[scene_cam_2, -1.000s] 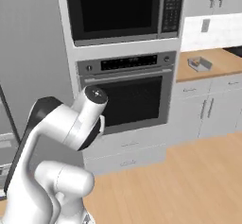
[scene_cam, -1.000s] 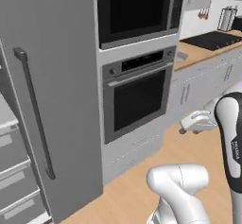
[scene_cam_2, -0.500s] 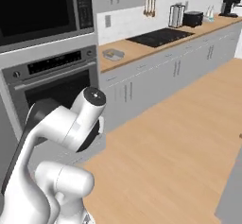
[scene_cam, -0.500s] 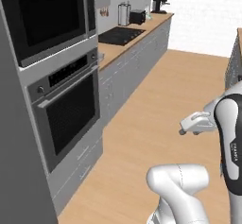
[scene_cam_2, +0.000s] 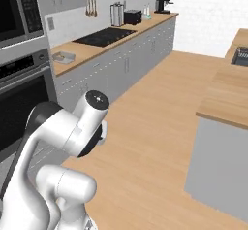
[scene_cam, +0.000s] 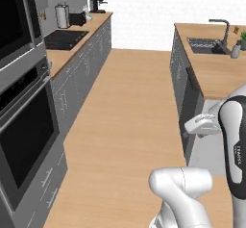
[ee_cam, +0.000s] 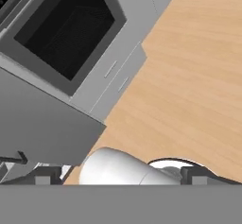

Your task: Take the meat container that has the chicken drumstick and place it on the second highest rack of the freezer. Then take the vegetable container that has the corn and cucumber and place it on the highest rack of the freezer.

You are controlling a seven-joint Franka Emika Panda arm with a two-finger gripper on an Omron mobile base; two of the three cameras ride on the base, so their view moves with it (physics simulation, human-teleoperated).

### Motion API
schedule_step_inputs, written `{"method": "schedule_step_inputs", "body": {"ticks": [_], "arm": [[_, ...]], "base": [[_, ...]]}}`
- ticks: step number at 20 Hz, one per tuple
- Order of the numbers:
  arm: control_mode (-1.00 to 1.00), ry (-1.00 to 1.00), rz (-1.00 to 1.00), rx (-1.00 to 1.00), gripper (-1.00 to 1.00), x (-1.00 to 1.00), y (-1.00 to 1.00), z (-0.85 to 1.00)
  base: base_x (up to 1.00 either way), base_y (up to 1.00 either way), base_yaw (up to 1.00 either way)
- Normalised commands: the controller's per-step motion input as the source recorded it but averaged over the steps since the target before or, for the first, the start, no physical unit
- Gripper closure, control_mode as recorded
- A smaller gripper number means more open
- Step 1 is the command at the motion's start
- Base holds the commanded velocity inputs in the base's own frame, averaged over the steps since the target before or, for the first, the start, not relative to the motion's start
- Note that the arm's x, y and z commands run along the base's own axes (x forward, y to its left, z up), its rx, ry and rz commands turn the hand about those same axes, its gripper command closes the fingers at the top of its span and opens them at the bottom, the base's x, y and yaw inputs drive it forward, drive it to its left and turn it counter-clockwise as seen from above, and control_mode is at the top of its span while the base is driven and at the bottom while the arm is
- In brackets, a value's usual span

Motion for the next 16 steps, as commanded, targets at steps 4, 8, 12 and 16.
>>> {"method": "schedule_step_inputs", "body": {"ticks": [4,8,12,16], "arm": [[1.0,0.0,0.0,0.0,-1.0,0.0,0.0,0.0],[1.0,0.0,0.0,0.0,-1.0,0.0,0.0,0.0],[1.0,0.0,0.0,0.0,-1.0,0.0,0.0,0.0],[1.0,0.0,0.0,0.0,-1.0,0.0,0.0,0.0]], "base": [[0.49,0.26,-0.16],[0.9,0.54,-0.17],[0.76,0.54,-0.12],[0.8,0.34,-0.13]]}}
